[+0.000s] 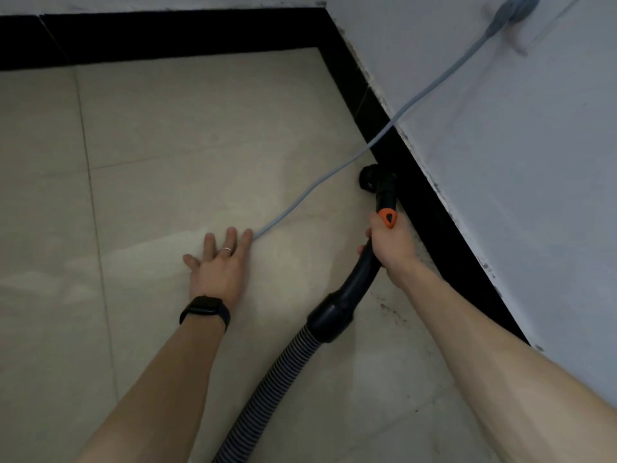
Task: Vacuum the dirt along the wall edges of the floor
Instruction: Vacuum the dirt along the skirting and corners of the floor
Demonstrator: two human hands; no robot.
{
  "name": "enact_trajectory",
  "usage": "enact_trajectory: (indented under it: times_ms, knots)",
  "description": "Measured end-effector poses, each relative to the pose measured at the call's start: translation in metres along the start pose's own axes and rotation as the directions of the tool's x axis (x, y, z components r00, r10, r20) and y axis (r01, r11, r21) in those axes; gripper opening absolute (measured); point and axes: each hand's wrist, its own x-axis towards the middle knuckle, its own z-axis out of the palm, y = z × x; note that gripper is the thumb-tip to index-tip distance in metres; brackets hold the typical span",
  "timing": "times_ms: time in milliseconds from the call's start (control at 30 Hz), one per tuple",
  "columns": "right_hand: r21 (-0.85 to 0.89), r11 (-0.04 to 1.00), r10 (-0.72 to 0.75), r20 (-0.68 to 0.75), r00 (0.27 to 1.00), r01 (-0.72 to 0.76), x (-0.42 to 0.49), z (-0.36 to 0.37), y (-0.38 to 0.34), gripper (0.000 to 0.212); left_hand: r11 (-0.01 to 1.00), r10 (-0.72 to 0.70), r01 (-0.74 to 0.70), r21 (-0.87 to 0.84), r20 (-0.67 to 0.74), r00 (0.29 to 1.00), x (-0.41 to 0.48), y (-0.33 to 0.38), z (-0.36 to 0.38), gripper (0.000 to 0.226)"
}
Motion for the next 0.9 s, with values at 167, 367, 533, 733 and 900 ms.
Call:
enact_trajectory:
  times_ms: [167,367,533,733,900]
  knots:
    - [-0.003,1.000,0.003,0.021,1.000,-0.003,0.017,0.006,-0.015,0.012,0.999,-0.008,0.009,0.043,-0.014,1.000,0.006,0.001,-0.004,0.066]
    - [-0.153,0.988,0.034,0.042,0.999,-0.027,0.033,0.012,-0.038,0.033,0.999,-0.038,0.038,0.001,-0.024,0.999,0.009,-0.002,-0.013,0.058]
    - [-0.543,0.839,-0.088,-0.068,0.994,0.037,0.029,0.006,-0.035,0.046,0.999,-0.034,0.034,-0.004,-0.004,0.999,0.007,0.001,-0.024,0.057]
    - [-0.793,0.606,-0.203,-0.071,0.977,0.069,-0.001,-0.008,-0.005,0.045,0.999,-0.009,0.010,0.035,-0.030,1.000,0.008,0.005,-0.043,0.041]
    - [-0.792,0.605,-0.236,-0.080,0.969,0.082,-0.018,-0.027,0.012,0.047,0.974,-0.087,0.072,-0.214,-0.064,0.994,0.006,-0.002,-0.052,0.026]
